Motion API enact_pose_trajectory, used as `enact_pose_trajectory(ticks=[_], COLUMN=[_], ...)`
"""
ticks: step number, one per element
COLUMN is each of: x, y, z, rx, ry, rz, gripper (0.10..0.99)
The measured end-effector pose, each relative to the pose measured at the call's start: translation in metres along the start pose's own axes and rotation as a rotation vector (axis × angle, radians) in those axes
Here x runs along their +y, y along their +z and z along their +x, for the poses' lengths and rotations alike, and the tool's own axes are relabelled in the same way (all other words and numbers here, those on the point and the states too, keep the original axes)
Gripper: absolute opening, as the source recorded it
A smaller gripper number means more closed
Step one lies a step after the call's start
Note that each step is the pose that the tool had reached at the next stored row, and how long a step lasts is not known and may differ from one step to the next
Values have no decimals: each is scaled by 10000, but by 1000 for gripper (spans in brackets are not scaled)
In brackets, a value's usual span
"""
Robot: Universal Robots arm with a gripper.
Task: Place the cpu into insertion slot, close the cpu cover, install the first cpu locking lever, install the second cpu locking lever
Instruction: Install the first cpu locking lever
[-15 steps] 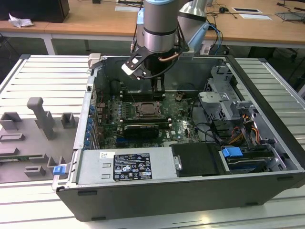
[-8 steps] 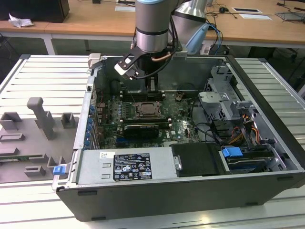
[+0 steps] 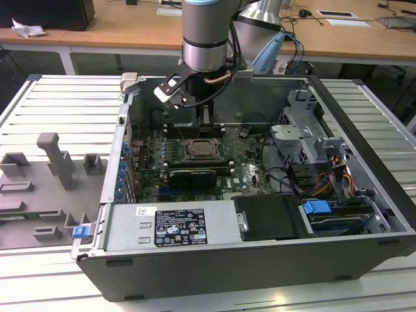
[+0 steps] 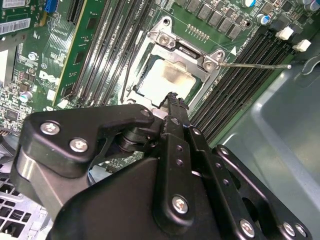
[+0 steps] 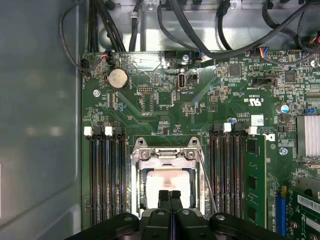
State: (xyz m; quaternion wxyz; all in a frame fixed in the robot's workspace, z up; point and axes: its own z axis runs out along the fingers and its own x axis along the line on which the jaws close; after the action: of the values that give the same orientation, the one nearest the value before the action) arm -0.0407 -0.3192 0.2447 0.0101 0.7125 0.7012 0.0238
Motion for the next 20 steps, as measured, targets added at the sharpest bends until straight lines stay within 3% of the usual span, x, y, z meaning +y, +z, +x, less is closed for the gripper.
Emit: enact_pose_trajectory(ticks=[5, 12, 20], x=[0, 7, 7], y=[-1, -143, -157], z=[0, 3, 3], rx=[0, 1, 8], ry=[0, 1, 1], rz=[0, 0, 0], gripper=[106, 106, 106])
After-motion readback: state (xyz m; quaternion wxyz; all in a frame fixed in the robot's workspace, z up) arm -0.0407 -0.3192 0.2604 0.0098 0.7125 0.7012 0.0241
